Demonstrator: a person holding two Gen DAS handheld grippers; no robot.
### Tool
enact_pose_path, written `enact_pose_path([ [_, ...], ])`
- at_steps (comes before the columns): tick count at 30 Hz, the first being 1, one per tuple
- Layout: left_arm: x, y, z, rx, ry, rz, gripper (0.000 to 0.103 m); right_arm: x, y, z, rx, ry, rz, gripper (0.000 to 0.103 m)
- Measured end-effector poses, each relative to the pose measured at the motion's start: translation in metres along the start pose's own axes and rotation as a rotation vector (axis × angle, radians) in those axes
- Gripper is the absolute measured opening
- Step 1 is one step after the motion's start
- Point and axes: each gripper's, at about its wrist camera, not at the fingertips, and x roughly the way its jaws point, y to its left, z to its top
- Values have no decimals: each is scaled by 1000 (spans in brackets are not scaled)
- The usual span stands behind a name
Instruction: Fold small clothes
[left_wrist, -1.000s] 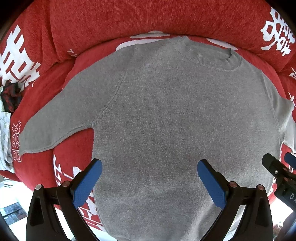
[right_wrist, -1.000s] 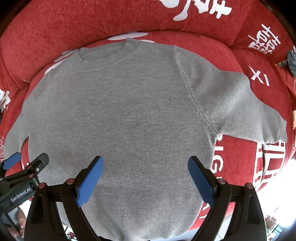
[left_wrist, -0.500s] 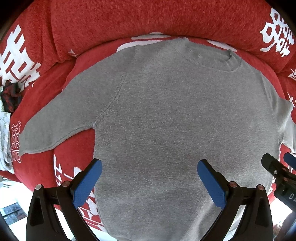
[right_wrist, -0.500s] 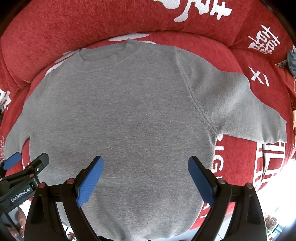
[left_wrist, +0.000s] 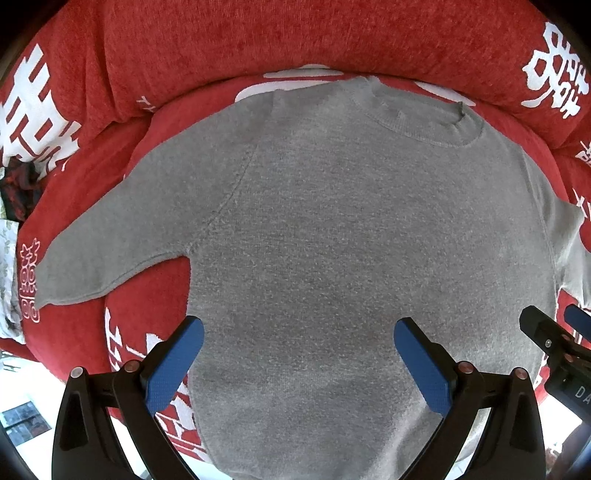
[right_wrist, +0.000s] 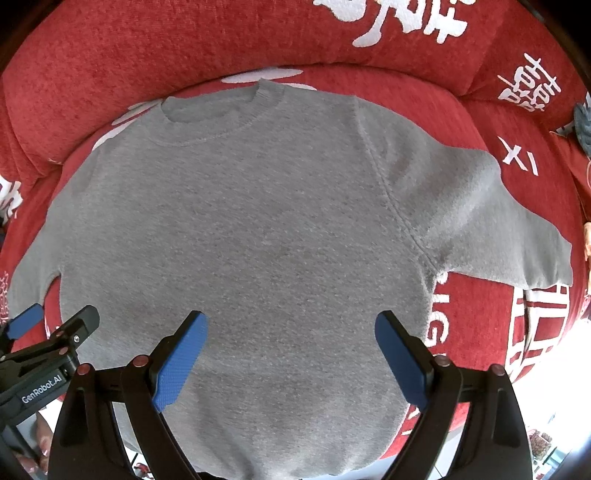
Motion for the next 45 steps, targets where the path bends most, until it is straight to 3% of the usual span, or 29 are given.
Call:
enact_pose_path([
  [20, 4, 19, -4, -33, -7, -48, 103, -2, 19, -2, -31, -8, -32, 94],
  [32, 9, 62, -13, -93, -10, -68, 103, -3, 63, -13, -96, -13, -24, 94],
  [36, 15, 101, -18, -182, -21, -124, 103, -3, 86, -18, -136, -13, -14, 94],
  [41, 32, 177, -29, -335, -46, -154, 103, 2, 117, -25, -209, -11, -8, 94],
  [45, 52, 250, -47, -528, -100, -242, 103, 8, 137, -31, -249, 1, 7, 94],
])
